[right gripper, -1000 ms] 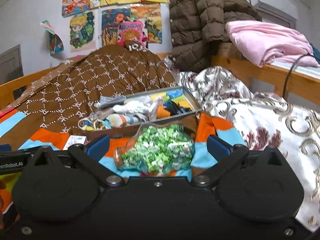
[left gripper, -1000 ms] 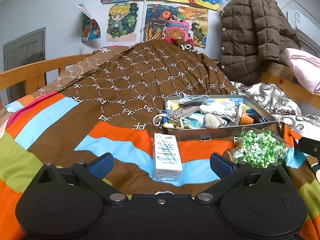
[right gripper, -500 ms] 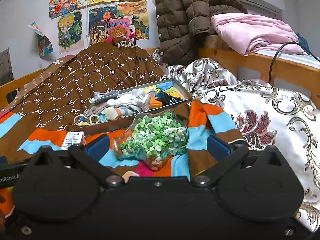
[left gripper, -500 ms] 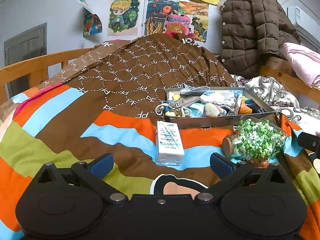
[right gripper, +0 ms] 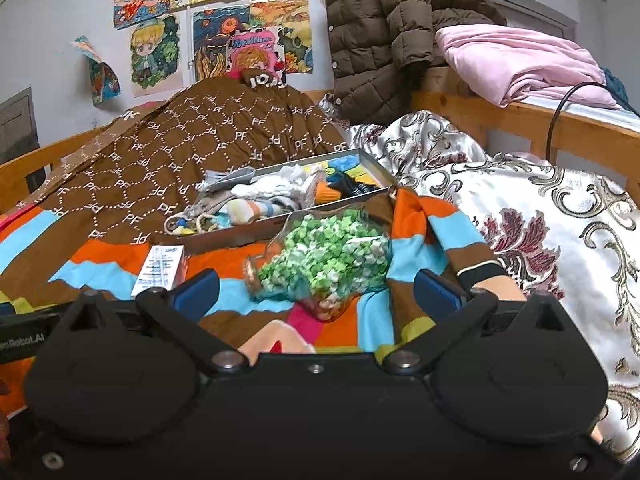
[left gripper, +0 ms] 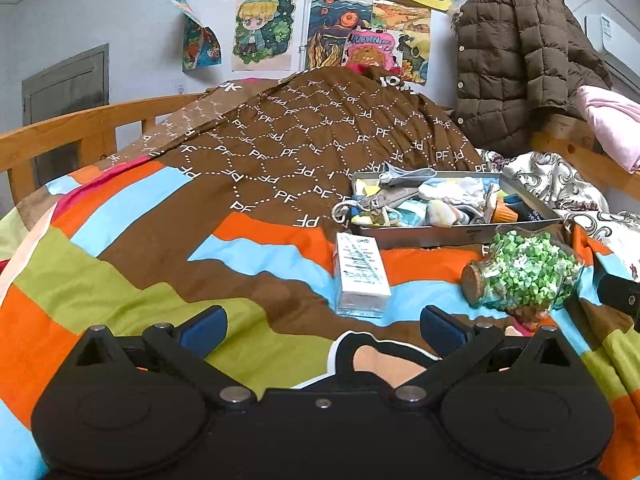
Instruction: Organize soft objects
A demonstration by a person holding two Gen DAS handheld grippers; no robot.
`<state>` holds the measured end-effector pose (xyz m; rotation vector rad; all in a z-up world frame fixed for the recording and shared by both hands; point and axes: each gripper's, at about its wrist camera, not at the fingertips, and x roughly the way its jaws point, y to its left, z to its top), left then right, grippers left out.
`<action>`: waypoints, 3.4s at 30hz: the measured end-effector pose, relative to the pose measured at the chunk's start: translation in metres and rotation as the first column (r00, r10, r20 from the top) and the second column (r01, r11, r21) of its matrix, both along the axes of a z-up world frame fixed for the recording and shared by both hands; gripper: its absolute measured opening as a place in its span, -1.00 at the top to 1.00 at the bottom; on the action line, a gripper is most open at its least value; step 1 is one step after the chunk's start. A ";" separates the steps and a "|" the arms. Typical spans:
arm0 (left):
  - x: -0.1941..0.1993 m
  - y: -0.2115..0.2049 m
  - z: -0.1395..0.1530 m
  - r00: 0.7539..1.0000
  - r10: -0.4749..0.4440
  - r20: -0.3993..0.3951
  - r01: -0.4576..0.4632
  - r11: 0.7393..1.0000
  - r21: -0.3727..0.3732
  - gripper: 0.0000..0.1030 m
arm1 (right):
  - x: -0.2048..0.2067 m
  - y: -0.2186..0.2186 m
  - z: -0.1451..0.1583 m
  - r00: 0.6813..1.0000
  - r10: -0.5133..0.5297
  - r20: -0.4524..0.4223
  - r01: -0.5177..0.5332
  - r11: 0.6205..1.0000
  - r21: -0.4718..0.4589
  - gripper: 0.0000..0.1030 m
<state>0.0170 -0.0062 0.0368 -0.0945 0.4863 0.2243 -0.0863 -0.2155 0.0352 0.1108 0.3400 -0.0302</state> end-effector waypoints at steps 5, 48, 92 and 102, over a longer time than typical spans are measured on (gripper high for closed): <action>-0.002 0.002 -0.001 1.000 0.000 -0.006 0.000 1.000 0.000 -0.98 | -0.001 0.005 -0.005 1.000 0.021 -0.018 -0.022 1.000 -0.003 -0.99; -0.002 -0.004 -0.007 0.999 -0.011 -0.040 0.011 1.000 -0.001 -0.98 | -0.003 0.006 -0.014 0.999 0.022 -0.046 -0.021 1.000 0.017 -0.99; 0.001 -0.006 -0.010 0.999 -0.016 -0.047 0.016 1.000 0.004 -0.98 | -0.002 0.003 -0.016 0.999 0.019 -0.051 -0.018 1.000 0.022 -0.99; 0.002 -0.007 -0.012 0.997 -0.038 -0.072 0.037 0.999 -0.020 -0.98 | -0.002 0.004 -0.017 0.998 0.021 -0.053 -0.020 1.000 0.021 -0.99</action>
